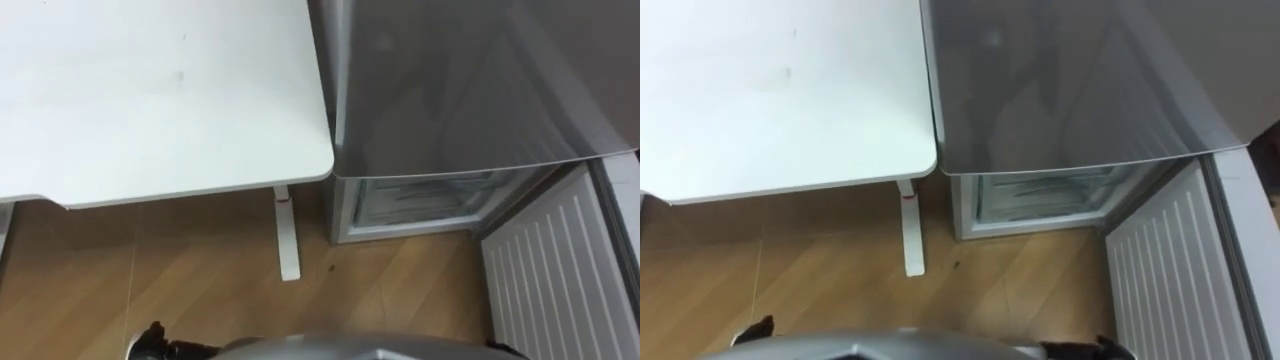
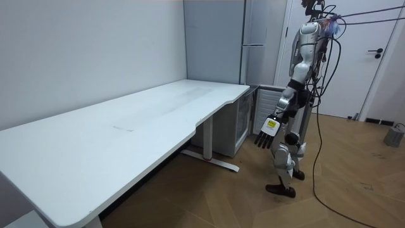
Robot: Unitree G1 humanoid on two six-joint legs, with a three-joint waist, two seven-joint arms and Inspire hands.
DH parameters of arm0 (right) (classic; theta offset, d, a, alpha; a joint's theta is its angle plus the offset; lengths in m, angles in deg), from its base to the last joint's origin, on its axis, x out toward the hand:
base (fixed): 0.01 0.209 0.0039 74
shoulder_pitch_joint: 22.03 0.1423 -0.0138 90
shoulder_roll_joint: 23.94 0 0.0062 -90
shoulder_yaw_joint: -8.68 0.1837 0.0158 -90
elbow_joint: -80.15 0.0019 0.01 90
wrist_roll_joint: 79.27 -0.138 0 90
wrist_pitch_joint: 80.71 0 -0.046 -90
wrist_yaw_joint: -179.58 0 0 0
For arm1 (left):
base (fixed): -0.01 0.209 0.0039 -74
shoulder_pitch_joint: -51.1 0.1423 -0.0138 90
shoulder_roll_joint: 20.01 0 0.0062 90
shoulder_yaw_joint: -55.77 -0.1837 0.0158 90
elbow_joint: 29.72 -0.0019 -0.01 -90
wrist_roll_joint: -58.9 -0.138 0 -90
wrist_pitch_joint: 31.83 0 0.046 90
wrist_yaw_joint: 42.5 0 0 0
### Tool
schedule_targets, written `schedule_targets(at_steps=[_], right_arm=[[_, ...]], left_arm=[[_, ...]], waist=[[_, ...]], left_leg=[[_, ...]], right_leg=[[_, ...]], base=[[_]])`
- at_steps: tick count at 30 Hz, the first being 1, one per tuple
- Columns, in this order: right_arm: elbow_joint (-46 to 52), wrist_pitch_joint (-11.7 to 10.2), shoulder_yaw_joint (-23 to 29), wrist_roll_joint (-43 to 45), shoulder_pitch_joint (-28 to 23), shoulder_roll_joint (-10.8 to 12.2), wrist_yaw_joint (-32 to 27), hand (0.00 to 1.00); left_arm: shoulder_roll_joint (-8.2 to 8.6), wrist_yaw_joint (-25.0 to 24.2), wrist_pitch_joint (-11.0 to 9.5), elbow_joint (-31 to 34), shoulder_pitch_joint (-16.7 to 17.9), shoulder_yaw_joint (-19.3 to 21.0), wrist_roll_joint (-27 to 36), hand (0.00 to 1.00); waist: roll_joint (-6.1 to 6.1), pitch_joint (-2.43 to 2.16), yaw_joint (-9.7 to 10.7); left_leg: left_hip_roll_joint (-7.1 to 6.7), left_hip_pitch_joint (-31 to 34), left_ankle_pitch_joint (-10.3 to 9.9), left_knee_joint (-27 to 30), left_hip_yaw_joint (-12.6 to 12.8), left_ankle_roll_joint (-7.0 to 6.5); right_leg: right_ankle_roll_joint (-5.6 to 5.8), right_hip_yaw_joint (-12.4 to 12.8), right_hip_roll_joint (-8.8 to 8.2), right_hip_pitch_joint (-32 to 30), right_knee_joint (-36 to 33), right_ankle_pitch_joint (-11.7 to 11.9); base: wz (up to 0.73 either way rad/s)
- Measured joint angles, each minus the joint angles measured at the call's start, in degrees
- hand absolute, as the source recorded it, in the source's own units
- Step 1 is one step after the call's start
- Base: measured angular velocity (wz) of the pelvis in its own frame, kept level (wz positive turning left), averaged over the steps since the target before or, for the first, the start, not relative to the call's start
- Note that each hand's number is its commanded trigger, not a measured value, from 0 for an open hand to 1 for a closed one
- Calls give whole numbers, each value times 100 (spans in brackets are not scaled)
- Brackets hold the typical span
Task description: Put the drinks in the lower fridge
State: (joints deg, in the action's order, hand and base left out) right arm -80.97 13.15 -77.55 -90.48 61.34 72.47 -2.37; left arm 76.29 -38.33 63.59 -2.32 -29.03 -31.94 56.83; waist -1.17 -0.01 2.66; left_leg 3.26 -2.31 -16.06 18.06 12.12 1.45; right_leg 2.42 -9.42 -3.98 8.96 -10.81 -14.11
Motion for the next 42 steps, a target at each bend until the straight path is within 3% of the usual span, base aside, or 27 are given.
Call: schedule_targets(at_steps=[5, 8, 15, 18, 20, 25, 31, 42], right_arm=[[326, 120, 119, 51, -13, -52, -97, 0], [532, 122, 551, 94, 67, -106, -111, 0], [1215, 121, 1233, 157, 314, -592, -249, 0], [1625, 125, 1437, 128, 362, -716, -411, 0], [1968, 215, 1442, 143, 322, -715, -490, 0], [3249, 255, 1585, 298, -53, -726, -576, 0], [4265, 239, 1658, 527, -142, -755, -874, 0], [4437, 246, 2015, 520, -141, -813, -1253, 0]], left_arm=[[-47, -163, 0, 3, 3, 135, -62, 0], [-87, -278, -6, 36, 56, 367, -312, 0], [-266, -378, 32, 96, 206, 455, -731, 0], [-278, -394, 87, 273, 331, 456, -772, 0], [-277, -462, 94, 388, 373, 456, -771, 0], [-278, -545, 104, 520, 420, 665, -776, 0], [-262, -589, 145, 597, 514, 776, -897, 0], [-254, -595, 353, 611, 636, 874, -996, 0]], waist=[[-79, -6, 2], [-170, -2, 38], [-330, 11, 100], [-339, 4, 176], [-352, -28, 171], [-276, -15, 238], [-292, -16, 334], [-302, -15, 350]], left_leg=[[-4, -47, 50, -65, 25, 2], [-5, -40, 55, -55, 20, -1], [-7, -43, 61, -112, 5, -4], [-9, -42, 62, -127, 14, -3], [-9, -27, 79, -138, 50, 3], [-14, -25, 90, -194, 131, 4], [-51, -164, 145, -380, 185, 4], [-51, -165, 152, -370, 172, 0]], right_leg=[[-6, 0, -3, 4, 0, 19], [-8, -5, -5, 11, 0, 21], [-6, 7, 1, 2, 6, 35], [-4, 16, 3, -14, 10, 38], [-7, 88, 8, -85, -5, 41], [-8, 207, 5, -173, -12, 46], [-6, 313, -5, -159, -5, 47], [-5, 327, -4, -154, -2, 48]], base=[[-2], [0], [0], [-2], [-14], [-11], [-8], [0]])
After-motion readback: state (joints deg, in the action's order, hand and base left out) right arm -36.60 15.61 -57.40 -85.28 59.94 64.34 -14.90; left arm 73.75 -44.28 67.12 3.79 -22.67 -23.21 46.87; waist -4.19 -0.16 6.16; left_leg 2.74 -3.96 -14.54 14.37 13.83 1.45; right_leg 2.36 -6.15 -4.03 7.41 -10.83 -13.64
